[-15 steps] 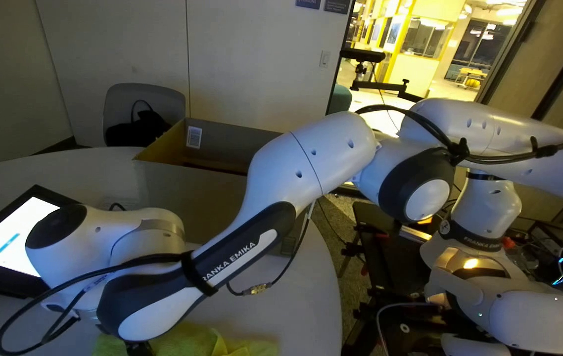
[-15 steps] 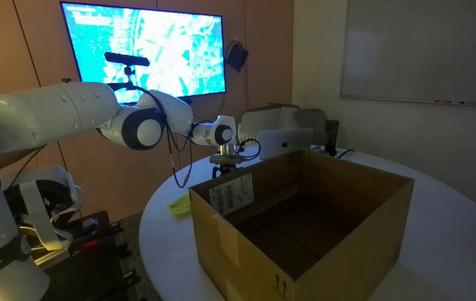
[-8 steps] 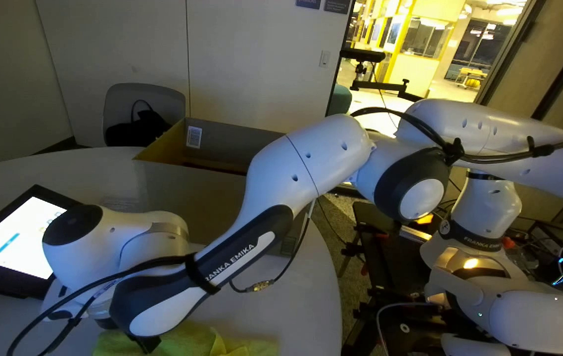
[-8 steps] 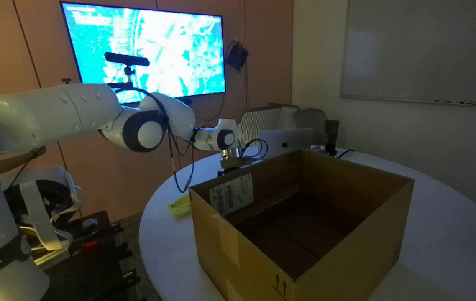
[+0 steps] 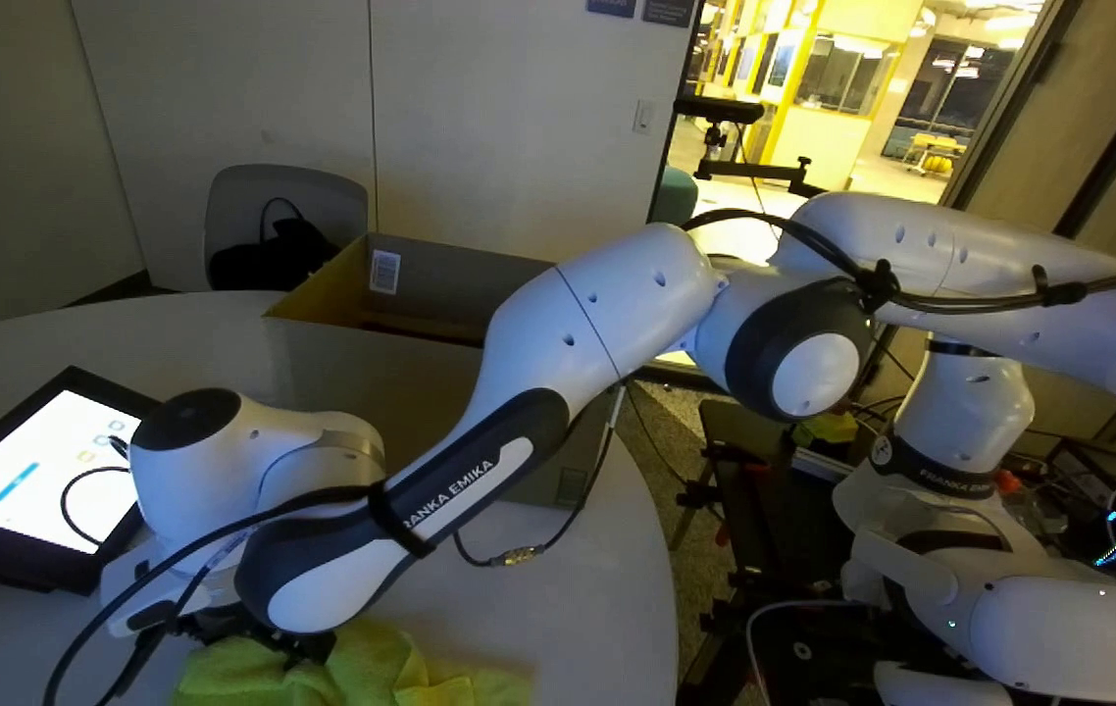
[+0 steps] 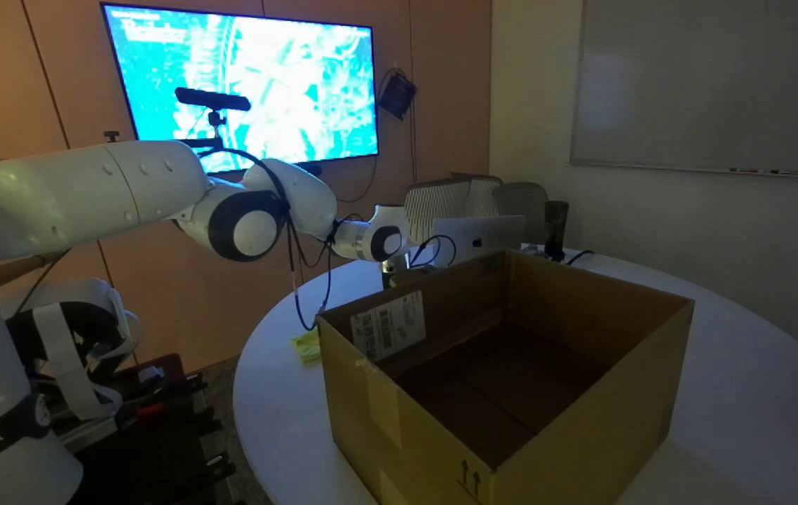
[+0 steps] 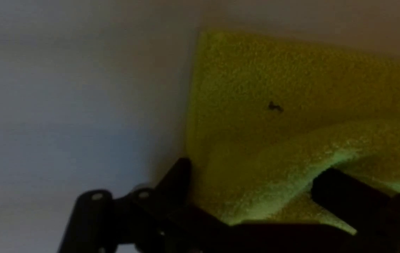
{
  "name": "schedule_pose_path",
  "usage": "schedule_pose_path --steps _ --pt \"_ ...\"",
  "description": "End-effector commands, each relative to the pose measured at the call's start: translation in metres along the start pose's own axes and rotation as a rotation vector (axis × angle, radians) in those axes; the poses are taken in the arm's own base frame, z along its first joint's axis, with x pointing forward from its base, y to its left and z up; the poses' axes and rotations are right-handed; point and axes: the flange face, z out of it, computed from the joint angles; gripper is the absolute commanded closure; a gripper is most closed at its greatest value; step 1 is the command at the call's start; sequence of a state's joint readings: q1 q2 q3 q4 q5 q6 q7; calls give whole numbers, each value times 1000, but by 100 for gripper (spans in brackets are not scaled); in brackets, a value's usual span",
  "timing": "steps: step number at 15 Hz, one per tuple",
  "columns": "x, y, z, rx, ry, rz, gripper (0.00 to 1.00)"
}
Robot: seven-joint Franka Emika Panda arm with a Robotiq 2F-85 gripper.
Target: Put the marker on the cloth, then fold the cloth and put it in the box
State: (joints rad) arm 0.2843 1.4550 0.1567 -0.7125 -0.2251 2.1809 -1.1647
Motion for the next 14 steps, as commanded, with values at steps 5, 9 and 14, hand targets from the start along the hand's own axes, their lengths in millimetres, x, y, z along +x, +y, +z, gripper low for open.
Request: schedule_pose_path --steps 5,9,14 --pt "-21 -2 -23 143 145 -319 74" --pt "-38 -10 -55 306 133 -331 91" --pt "-51 -23 -90 474 68 -279 86"
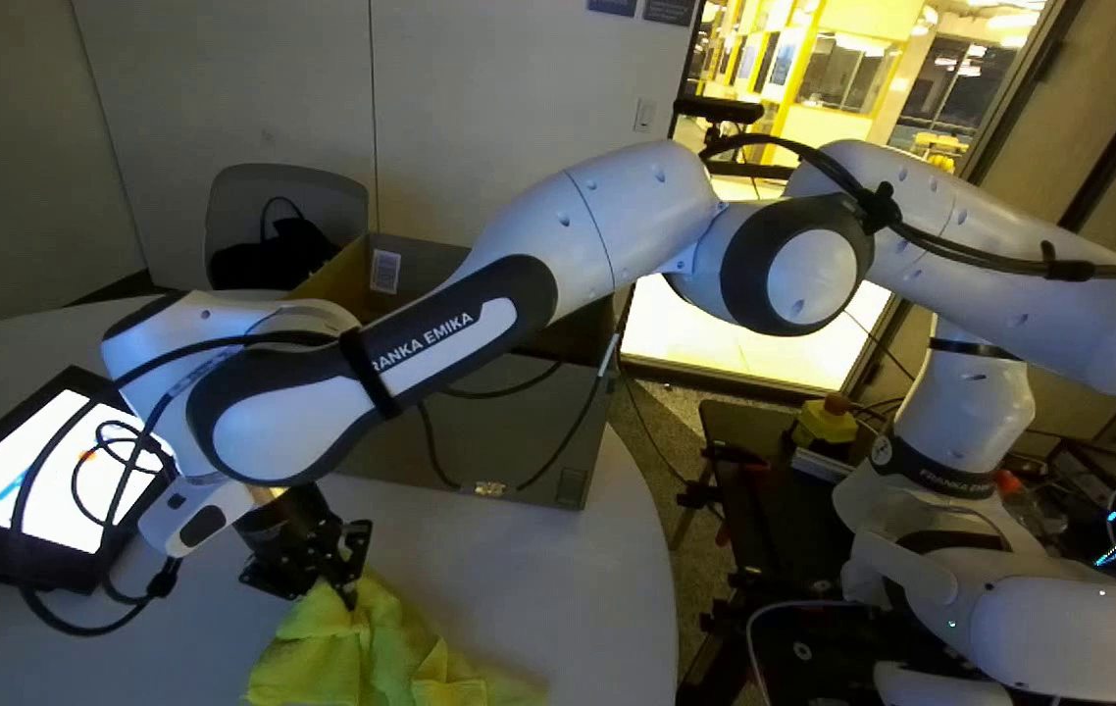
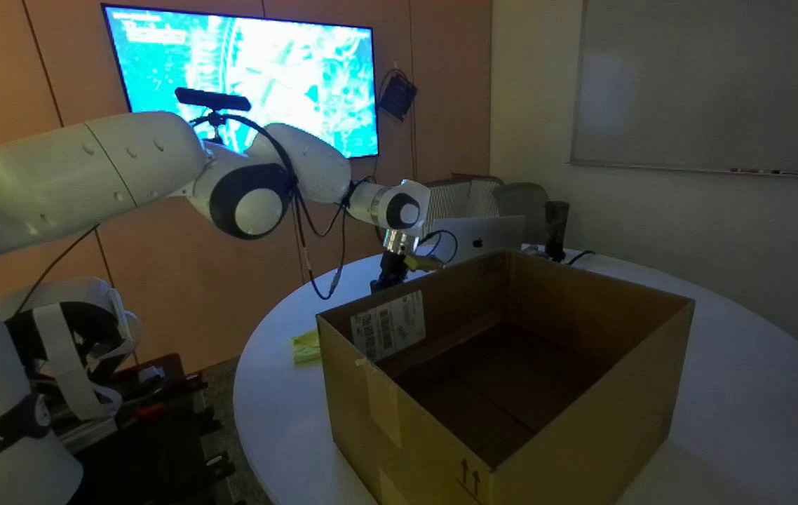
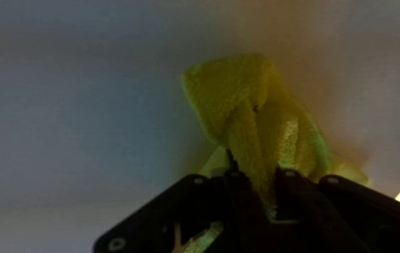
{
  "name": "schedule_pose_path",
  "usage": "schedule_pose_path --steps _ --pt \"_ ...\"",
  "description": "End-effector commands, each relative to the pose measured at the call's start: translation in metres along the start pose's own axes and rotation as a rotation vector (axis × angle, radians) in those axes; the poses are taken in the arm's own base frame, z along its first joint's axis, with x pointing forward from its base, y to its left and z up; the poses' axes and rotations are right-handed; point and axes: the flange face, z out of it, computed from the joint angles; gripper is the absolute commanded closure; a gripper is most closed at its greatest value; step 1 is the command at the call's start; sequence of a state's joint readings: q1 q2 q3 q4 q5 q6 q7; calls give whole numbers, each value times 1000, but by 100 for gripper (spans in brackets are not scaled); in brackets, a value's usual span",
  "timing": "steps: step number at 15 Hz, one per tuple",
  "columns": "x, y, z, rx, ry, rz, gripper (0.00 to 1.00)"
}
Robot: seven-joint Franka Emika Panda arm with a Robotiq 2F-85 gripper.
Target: Put the marker on the cloth, then fold the cloth and put it in the box
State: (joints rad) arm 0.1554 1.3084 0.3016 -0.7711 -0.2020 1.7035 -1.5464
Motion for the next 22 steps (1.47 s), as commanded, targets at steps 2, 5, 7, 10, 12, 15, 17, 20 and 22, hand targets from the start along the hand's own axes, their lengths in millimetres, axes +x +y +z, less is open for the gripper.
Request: schedule_pose_path --steps 2,5,7,10,12,15,17,20,22 --pt "2 -29 -31 130 5 43 85" --pt "7 -40 -41 156 23 123 87" --pt "15 -47 -48 149 61 192 87" --pt "32 -56 -47 108 94 309 88" --pt "48 -60 -38 76 94 367 87" --pt "68 -78 -25 72 75 374 87" --pt "78 -97 -17 107 70 318 87" --pt "84 -130 -10 166 42 244 87" --pt "90 -147 -8 151 35 236 87"
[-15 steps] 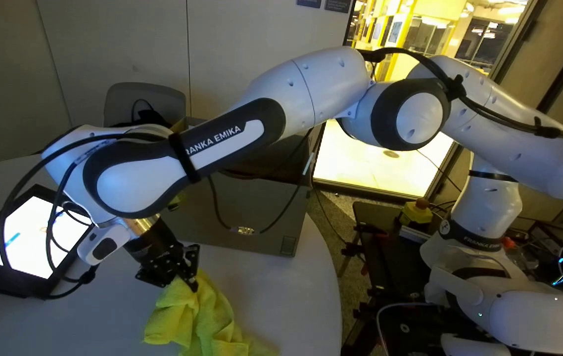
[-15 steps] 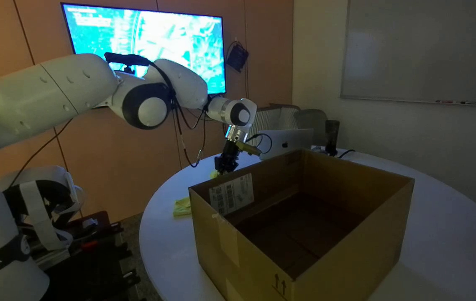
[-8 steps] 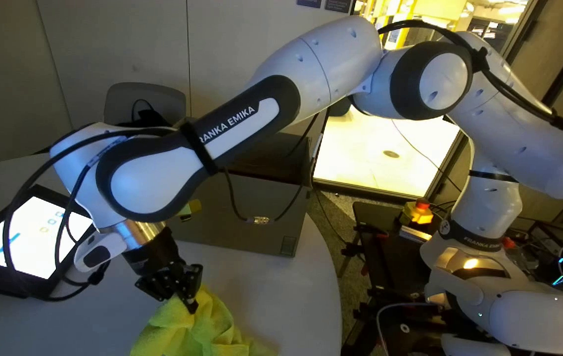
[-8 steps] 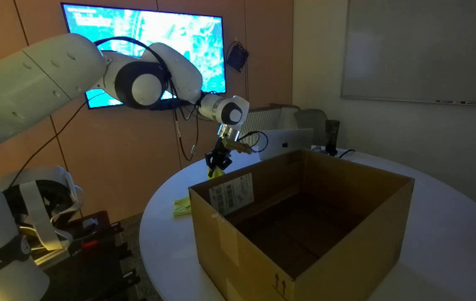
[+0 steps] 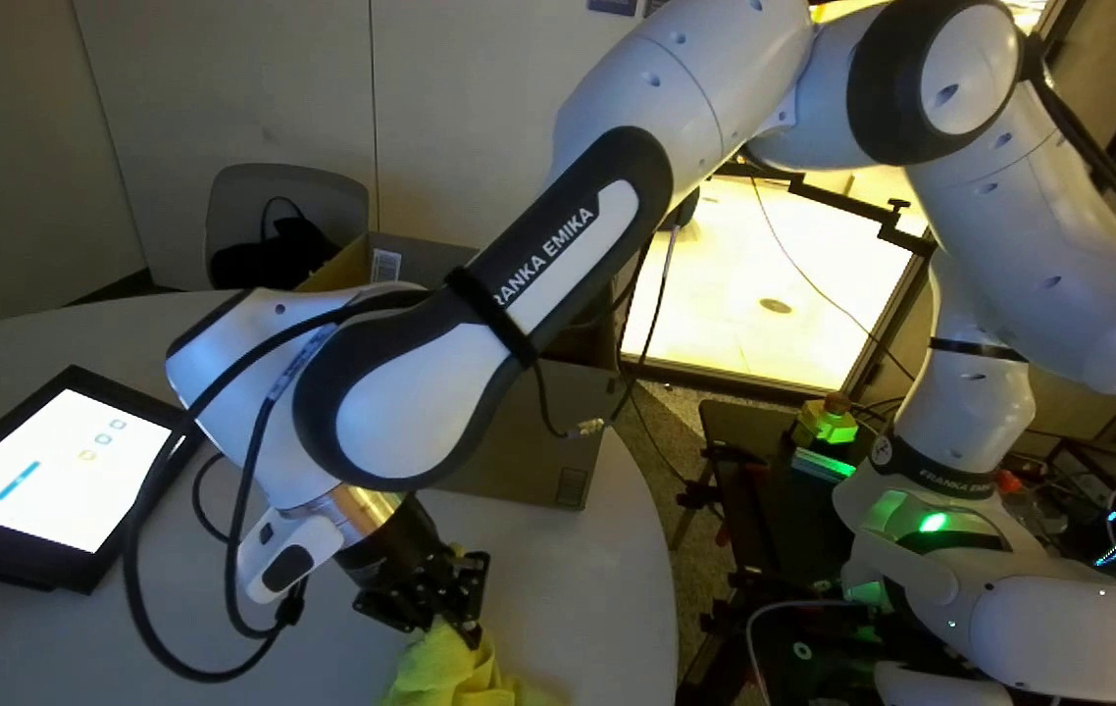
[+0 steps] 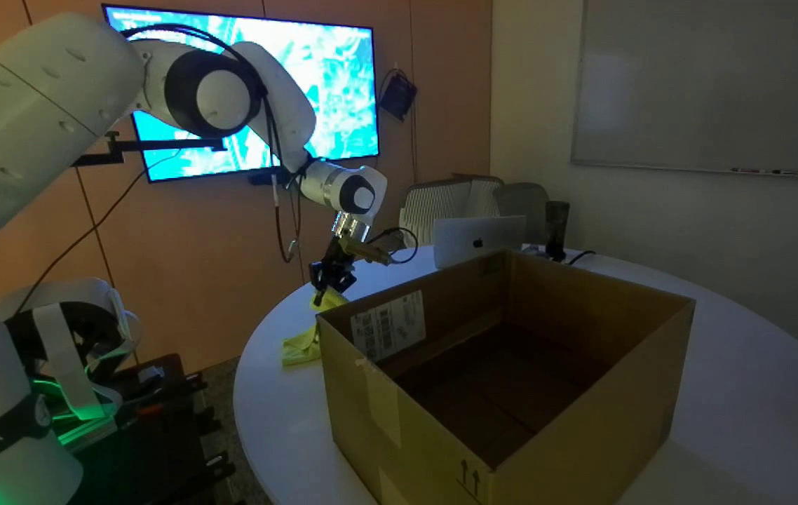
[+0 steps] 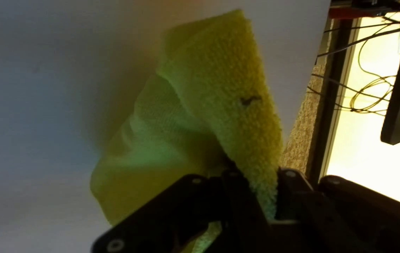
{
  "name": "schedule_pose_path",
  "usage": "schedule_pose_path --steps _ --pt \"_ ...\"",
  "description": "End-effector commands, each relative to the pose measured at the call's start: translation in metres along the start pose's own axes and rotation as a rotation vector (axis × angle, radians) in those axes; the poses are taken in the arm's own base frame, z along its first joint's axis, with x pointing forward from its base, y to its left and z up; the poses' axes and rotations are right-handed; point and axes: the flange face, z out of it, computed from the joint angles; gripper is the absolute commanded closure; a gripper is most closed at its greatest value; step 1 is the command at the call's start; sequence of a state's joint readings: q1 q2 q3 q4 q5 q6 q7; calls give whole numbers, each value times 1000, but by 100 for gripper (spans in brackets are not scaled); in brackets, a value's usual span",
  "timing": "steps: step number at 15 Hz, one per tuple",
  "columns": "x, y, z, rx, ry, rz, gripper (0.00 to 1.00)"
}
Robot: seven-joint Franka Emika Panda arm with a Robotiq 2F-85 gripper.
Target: Put the marker on the cloth, then fold the cloth and put it in the box
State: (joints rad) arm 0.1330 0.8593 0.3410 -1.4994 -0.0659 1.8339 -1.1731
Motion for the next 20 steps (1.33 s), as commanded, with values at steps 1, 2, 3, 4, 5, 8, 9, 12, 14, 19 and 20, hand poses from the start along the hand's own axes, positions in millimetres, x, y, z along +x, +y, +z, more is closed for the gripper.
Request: schedule_pose_path --steps 1,2,3,4,5,8,9,12,14,19,20 --pt "-2 -47 6 -14 17 -19 87" --pt "1 -55 13 -32 24 1 88" --pt "6 -59 26 -63 38 35 87" --pt "12 -64 38 -101 50 89 88" --pt "18 -68 49 -132 62 145 87" --pt "41 -77 97 -223 94 265 87" --pt "47 -82 115 -255 102 306 87" --pt "55 -99 146 -310 113 444 89" --pt "58 -108 159 -321 109 510 81" --pt "65 -125 158 -323 98 580 38" --pt "67 -130 149 -331 93 588 29"
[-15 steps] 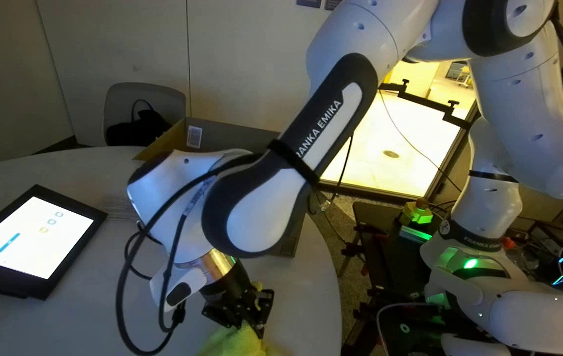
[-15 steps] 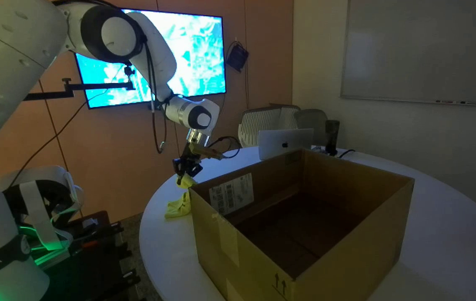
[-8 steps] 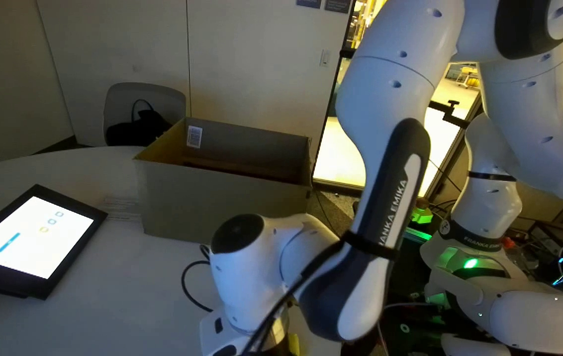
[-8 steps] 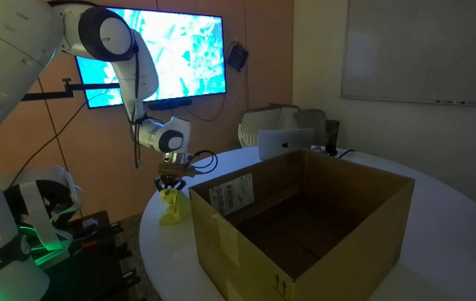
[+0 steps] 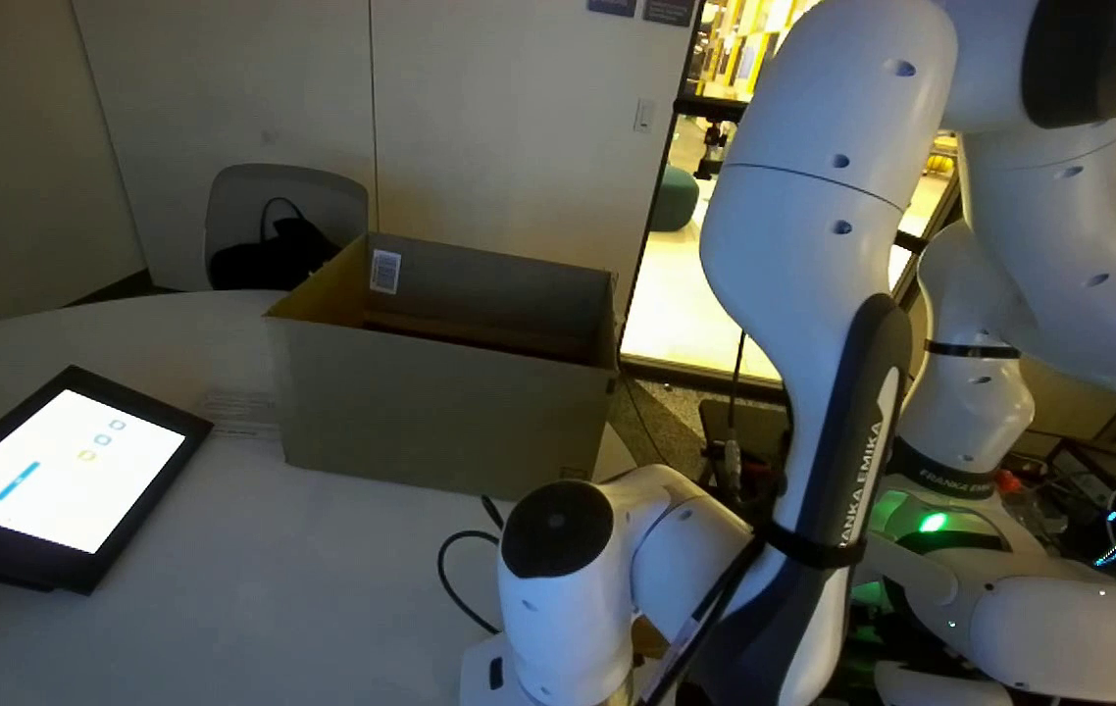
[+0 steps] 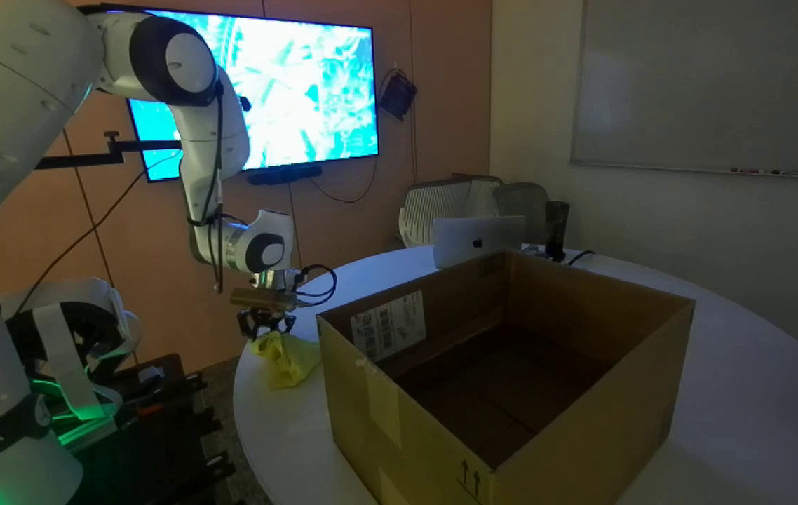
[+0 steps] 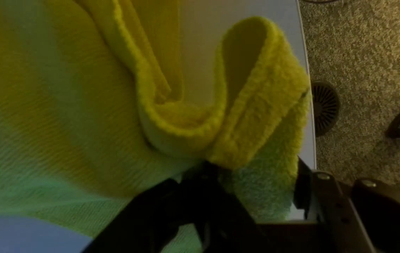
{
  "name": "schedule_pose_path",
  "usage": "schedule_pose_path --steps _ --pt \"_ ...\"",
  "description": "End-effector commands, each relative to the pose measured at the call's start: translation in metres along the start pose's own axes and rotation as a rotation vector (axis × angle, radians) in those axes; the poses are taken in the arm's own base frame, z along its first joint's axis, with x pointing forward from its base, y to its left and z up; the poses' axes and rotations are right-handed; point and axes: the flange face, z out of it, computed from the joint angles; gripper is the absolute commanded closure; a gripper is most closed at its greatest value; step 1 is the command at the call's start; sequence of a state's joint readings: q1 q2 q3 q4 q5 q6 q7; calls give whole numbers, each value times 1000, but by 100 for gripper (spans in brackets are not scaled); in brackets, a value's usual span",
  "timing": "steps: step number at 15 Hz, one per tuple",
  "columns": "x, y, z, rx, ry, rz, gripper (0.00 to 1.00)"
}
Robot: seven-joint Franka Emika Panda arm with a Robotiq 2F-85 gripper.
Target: Put the marker on the cloth, then fold the cloth and put it in the box
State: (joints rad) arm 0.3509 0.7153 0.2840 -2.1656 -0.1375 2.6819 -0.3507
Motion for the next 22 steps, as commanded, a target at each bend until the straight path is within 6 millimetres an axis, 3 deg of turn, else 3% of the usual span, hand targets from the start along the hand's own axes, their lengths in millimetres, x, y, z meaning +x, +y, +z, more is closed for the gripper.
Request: schedule_pose_path --steps 1,4,8,10,13,22 --pt "-3 -11 -35 -38 14 30 22" --pt "-1 -20 -75 -59 41 14 0" --pt "-1 -29 -120 -114 72 -5 0" --pt "-4 -28 -127 -137 64 15 0" --pt "-8 -22 -119 -217 56 112 0" --pt "-27 -3 -51 -253 -80 265 0"
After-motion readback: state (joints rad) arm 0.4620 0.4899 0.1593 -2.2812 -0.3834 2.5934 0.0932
